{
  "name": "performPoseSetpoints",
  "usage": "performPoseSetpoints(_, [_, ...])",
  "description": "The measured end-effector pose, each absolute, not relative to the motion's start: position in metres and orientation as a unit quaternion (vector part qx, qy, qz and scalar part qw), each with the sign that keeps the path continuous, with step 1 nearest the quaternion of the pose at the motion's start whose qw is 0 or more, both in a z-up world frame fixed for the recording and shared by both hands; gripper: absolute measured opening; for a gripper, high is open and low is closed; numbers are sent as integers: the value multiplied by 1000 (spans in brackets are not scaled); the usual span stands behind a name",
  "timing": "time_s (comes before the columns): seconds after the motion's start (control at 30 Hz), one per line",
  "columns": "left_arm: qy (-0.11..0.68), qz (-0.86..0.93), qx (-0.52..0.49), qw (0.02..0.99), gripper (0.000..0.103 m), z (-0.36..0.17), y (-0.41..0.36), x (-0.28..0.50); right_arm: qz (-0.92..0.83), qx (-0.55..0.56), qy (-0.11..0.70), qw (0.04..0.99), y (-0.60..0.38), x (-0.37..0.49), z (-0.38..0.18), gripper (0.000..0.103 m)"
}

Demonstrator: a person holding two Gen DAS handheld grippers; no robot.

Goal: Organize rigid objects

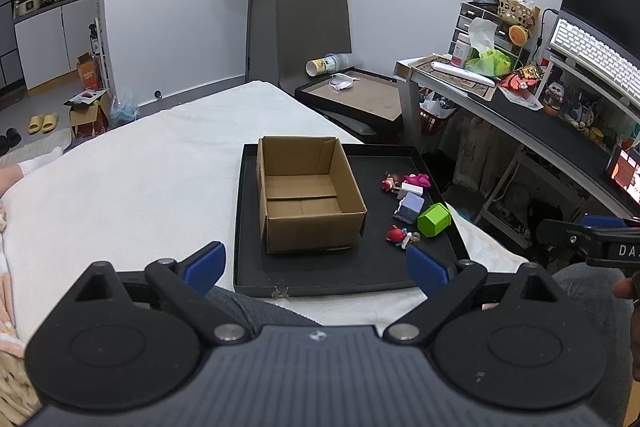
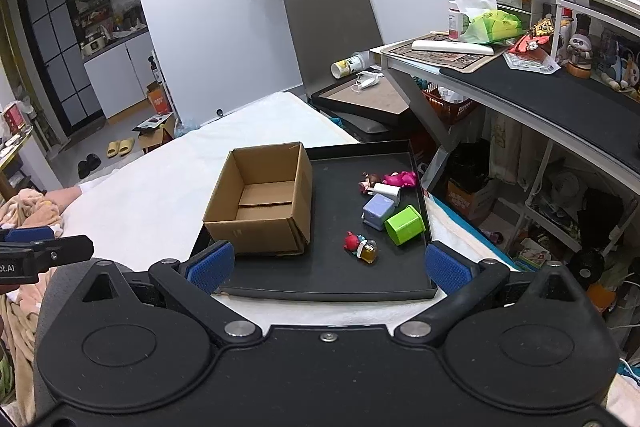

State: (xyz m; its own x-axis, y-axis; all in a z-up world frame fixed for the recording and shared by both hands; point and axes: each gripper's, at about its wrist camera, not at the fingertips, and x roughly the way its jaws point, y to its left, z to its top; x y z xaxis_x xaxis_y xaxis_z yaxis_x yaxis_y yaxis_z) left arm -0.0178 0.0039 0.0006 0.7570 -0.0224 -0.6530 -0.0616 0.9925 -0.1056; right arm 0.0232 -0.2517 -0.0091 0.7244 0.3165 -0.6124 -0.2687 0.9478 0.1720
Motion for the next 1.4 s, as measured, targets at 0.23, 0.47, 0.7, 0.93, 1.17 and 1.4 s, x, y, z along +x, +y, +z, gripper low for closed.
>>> performPoseSetpoints(0.23, [359,12,-55,932,96,0,10,-4,163,33,347,923,-244,34,-17,103])
performPoseSetpoints(0.47, [368,18,-57,928,96,-3,20,11,160,37,354,921,-240,48,-22,103])
performPoseSetpoints(0.7, [382,20,-61,922,96,-8,28,30,156,34,368,916,-235,64,-27,103])
performPoseSetpoints(0.93, [395,22,-63,916,96,-14,34,51,148,36,378,913,-235,83,-32,103])
performPoseSetpoints(1.17, [407,24,-70,910,96,-23,41,73,139,34,398,906,-234,103,-44,103])
performPoseSetpoints(1.4, [415,25,-81,906,96,-33,50,93,130,32,420,898,-232,129,-58,103])
